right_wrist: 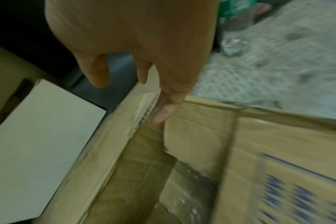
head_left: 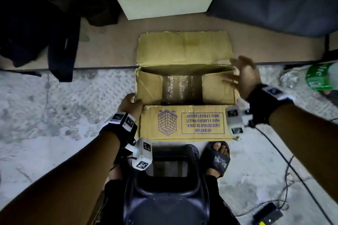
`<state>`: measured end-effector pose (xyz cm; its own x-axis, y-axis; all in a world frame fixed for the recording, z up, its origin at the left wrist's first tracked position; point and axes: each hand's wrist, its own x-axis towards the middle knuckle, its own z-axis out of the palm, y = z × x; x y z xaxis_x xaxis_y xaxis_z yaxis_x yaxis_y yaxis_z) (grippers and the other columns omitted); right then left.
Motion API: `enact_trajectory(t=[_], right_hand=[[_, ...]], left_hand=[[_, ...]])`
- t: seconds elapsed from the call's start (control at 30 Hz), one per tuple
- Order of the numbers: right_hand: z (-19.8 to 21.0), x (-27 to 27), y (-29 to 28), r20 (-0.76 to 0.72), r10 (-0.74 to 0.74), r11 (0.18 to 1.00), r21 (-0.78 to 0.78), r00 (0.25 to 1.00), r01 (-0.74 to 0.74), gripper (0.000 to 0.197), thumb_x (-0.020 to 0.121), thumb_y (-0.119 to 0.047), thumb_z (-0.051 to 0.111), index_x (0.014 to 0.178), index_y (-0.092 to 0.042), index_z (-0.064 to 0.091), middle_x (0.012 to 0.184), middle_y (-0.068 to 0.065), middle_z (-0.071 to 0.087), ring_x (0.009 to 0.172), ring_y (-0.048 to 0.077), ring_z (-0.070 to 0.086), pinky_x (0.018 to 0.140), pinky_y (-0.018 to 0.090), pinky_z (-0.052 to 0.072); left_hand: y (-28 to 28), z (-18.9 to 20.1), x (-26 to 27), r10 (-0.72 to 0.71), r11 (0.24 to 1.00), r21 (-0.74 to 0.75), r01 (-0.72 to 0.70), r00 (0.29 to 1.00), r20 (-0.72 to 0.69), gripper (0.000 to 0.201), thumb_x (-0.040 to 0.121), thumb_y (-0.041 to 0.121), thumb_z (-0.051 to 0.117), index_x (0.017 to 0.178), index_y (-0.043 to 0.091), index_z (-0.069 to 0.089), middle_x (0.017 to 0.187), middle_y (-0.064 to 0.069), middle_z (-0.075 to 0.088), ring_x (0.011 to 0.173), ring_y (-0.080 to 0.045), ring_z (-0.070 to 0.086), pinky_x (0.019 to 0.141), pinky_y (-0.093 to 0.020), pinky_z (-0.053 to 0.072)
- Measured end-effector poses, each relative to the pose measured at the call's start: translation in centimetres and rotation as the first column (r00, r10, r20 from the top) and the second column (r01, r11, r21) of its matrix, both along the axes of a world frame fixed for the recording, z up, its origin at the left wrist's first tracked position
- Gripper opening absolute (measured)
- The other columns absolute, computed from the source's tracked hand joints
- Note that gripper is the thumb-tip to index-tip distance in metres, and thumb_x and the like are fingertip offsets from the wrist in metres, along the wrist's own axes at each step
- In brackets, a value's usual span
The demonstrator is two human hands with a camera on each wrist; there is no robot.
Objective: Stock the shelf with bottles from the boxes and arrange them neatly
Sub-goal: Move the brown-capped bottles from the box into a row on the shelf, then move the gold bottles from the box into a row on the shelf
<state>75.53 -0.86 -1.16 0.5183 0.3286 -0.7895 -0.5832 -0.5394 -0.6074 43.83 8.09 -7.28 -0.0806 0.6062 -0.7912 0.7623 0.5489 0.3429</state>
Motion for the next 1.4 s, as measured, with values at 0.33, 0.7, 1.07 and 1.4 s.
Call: enact_trajectory(t=[0.33, 0.7, 1.07, 1.4], right_hand=[[-2.1, 3.2, 1.9, -0.137, -0.346, 0.92, 0.144, 0.928, 0.364, 0.031, 0.097, -0.036, 0.042, 0.071, -0.021, 0.05, 0.059, -0.005, 0.045, 0.05, 0.012, 0.037, 0.05, 0.019, 0.026], [-6.6, -5.0, -13.7, 0.177, 0.514, 0.73, -0.604, 0.839, -0.32, 0.031, 0.089, -0.024, 0.062, 0.119, -0.019, 0.069, 0.102, 0.013, 0.071, 0.09, 0.03, 0.066, 0.072, 0.028, 0.052], [-0.7, -10.6, -8.5, 0.281, 0.681, 0.72, -0.424, 0.676, -0.55, 0.031, 0.07, -0.051, 0.064, 0.101, -0.057, 0.068, 0.106, -0.005, 0.075, 0.1, 0.016, 0.068, 0.094, 0.039, 0.054], [4.5, -31.5, 5.7, 0.398, 0.849, 0.504, -0.409, 0.349, -0.761, 0.034, 0.082, -0.042, 0.069, 0.115, -0.036, 0.07, 0.117, -0.005, 0.07, 0.114, 0.017, 0.064, 0.103, 0.031, 0.047]], left_hand=[[-1.0, -2.8, -1.7, -0.132, 0.991, -0.026, 0.129, 0.978, -0.164, 0.039, 0.099, 0.024, 0.041, 0.135, 0.017, 0.052, 0.132, -0.02, 0.056, 0.113, -0.043, 0.055, 0.092, -0.048, 0.05], [-4.5, 0.3, -4.1, -0.342, 0.938, -0.11, 0.329, 0.93, -0.135, 0.036, 0.099, 0.019, 0.04, 0.13, 0.012, 0.055, 0.126, -0.022, 0.059, 0.111, -0.041, 0.058, 0.093, -0.042, 0.048], [-8.8, 7.3, -14.8, 0.086, 0.995, -0.042, -0.092, 0.988, -0.127, 0.031, 0.087, 0.028, 0.052, 0.104, 0.011, 0.07, 0.096, -0.02, 0.071, 0.091, -0.034, 0.066, 0.077, -0.034, 0.05], [-15.4, 6.8, -33.4, 0.688, 0.723, -0.007, -0.691, 0.72, -0.084, 0.013, 0.088, 0.006, 0.054, 0.089, 0.009, 0.067, 0.092, -0.02, 0.068, 0.084, -0.034, 0.066, 0.078, -0.054, 0.056]])
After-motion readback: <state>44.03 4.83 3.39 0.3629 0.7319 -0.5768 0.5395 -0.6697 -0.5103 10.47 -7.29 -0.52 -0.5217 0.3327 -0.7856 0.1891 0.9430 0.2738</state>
